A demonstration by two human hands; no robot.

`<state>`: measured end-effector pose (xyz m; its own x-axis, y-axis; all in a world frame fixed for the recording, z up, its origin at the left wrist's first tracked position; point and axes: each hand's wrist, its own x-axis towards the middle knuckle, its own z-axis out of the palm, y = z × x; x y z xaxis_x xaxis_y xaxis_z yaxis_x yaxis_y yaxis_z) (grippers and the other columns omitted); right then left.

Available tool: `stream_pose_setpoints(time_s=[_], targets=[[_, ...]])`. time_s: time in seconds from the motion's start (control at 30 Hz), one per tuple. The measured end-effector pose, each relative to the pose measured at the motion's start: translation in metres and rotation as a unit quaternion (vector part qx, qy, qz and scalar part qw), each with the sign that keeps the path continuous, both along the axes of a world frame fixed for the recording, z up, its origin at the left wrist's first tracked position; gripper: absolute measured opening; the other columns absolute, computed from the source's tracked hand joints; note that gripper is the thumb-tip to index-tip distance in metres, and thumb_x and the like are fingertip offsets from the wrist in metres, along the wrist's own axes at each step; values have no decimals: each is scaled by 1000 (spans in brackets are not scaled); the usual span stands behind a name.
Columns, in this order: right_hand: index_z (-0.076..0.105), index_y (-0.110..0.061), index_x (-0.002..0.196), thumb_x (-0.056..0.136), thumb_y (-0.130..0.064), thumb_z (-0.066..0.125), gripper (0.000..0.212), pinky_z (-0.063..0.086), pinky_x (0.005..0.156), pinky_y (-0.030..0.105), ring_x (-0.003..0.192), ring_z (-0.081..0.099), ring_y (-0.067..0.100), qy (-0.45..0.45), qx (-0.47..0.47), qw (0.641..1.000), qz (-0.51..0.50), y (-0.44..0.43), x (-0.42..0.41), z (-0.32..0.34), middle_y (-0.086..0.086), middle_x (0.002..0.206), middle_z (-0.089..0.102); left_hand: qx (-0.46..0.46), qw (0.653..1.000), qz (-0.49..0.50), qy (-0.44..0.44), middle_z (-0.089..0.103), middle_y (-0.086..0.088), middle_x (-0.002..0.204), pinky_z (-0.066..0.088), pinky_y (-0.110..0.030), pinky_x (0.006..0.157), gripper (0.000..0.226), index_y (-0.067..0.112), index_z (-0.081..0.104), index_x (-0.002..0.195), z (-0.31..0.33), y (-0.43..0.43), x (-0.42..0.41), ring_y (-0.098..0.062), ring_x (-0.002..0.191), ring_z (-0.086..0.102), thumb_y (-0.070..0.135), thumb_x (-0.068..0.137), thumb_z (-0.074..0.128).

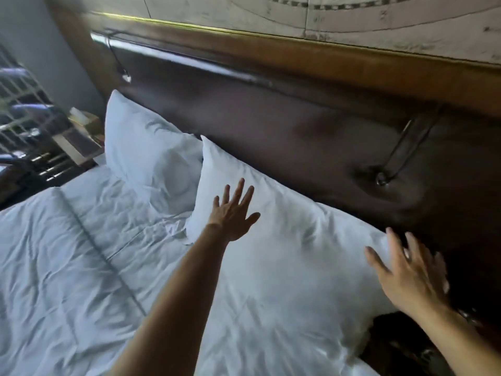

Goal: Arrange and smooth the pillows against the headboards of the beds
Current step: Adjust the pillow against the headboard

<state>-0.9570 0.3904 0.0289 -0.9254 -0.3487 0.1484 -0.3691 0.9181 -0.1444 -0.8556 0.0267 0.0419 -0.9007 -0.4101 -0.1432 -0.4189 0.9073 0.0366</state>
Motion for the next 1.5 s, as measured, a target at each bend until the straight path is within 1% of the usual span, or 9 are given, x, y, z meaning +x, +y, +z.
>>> stream_pose_setpoints(time_s=[0.13,0.23,0.4,0.6,0.87,1.07,1.13,1.27,1.5], targets=[[65,-3,128,93,-66,24,82,42,75,52,79,58,46,-10,105,994,2,5,-20,-25,31,103,60,-26,1000,-2,-10,-18,2,169,24,-60,118,71,27,-3,162,7,-39,-65,-35,156,-3,39,105,40],[57,-1,95,84,-75,33,78,44,60,38,55,51,27,-93,-16,994,-57,8,-18,-38,9,61,46,2,998,-8,-56,-10,2,170,28,-64,114,65,31,6,161,0,-50,-99,-33,156,-6,46,106,36],[48,-12,70,83,-60,58,51,48,55,44,59,64,43,-135,-100,983,-72,-15,-21,-22,7,49,51,8,998,-24,-56,44,-1,147,45,-65,98,34,27,51,136,-14,-56,-115,-36,145,21,35,105,41],[35,-20,61,86,-61,49,50,26,40,26,34,49,22,-108,-111,988,-2,-8,-17,19,-5,37,40,46,995,-28,79,60,-9,117,46,-59,92,12,17,46,112,-12,-70,-103,-40,121,41,15,102,39],[35,-18,65,89,-67,43,55,33,43,29,41,42,22,-68,-27,997,-32,16,-22,56,7,48,45,104,984,-23,145,55,-8,89,45,-54,82,6,20,37,98,12,-49,-97,-39,106,43,20,103,35],[42,-17,76,84,-73,29,58,51,70,45,70,54,33,-151,85,978,-117,22,3,31,15,80,57,89,991,-31,91,56,-7,129,42,-54,94,26,24,50,116,-5,-41,-95,-35,128,39,44,104,38],[56,-7,96,90,-68,34,65,49,80,53,88,59,44,-85,108,983,-123,18,7,9,28,102,60,63,994,-53,74,43,-5,150,37,-56,101,42,31,46,136,-15,-48,-92,-34,141,28,54,102,35],[56,-2,133,90,-58,42,72,38,94,63,108,56,49,16,5,1000,-24,-60,-1,-2,27,127,56,62,996,-23,58,12,-5,168,15,-70,114,58,41,27,153,-26,-83,-94,-36,154,4,64,101,24],[42,-14,150,95,-66,24,78,34,109,52,129,49,33,-14,11,989,149,-246,-1,-24,13,142,52,40,998,24,45,18,9,164,10,-76,109,59,59,30,140,-65,-144,-124,-29,153,6,79,87,12]])
